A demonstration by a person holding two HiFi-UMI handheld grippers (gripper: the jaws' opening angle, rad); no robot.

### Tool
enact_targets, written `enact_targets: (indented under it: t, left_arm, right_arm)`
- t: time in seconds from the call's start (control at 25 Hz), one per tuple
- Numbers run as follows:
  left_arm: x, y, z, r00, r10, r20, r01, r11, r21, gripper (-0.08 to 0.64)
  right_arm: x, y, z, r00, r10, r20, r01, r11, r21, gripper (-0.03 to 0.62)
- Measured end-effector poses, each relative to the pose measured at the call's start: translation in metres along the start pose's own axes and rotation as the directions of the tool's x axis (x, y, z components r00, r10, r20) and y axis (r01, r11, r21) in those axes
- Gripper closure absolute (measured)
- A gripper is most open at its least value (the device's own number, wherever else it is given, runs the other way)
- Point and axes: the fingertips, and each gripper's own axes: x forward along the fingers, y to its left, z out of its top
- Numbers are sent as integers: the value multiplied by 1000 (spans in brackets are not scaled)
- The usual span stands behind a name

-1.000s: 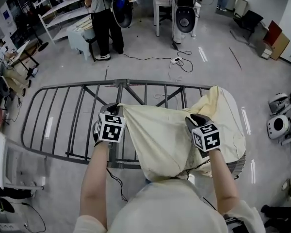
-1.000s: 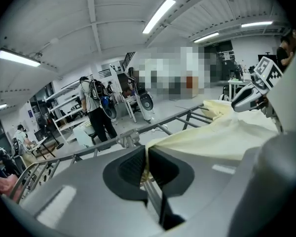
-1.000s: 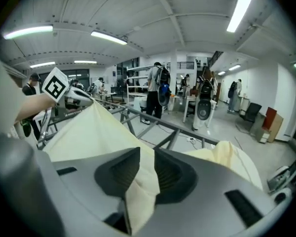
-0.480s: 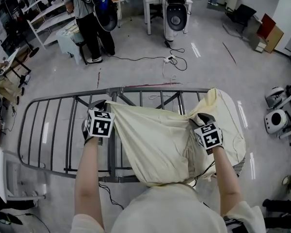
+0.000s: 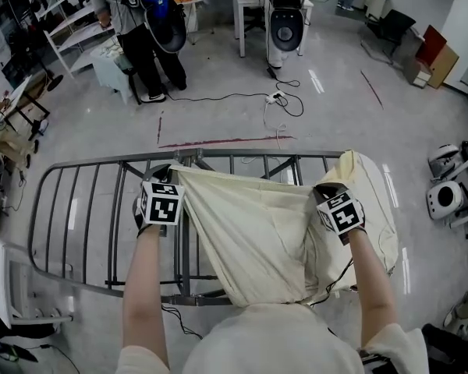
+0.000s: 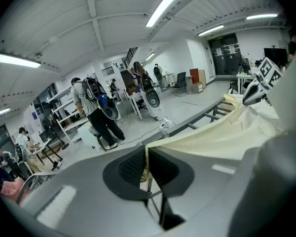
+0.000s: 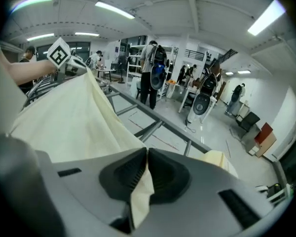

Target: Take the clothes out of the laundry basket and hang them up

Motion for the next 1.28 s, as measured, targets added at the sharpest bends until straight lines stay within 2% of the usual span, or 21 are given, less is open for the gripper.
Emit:
enact_targets:
  t: [0.4, 0.68, 0.88, 1.12, 1.2, 1.28]
  left_arm:
    - [21, 44, 10, 997, 74, -25, -73, 997, 14, 541]
    - [50, 80, 7, 987, 142, -77, -140, 990, 24, 541]
    - [64, 95, 2, 975, 182, -128, -185, 983, -14, 540]
    - [69, 96, -17, 977, 142, -162, -149, 988, -38, 538]
    - [70, 93, -20, 979, 115, -167, -126, 991, -53, 535]
    - [70, 89, -21, 983, 84, -166, -97, 992, -76, 457]
  right_arm:
    - [25, -52, 87, 985, -87, 148, 85, 996, 19, 581]
    - [71, -64, 138, 973, -129, 192, 125, 992, 35, 581]
    - [100, -68, 156, 973, -133, 188, 130, 991, 25, 580]
    - [122, -51, 156, 982, -109, 155, 105, 994, 31, 567]
    - [124, -46, 154, 985, -93, 148, 88, 995, 43, 491]
    - [123, -43, 152, 986, -85, 143, 79, 996, 47, 463]
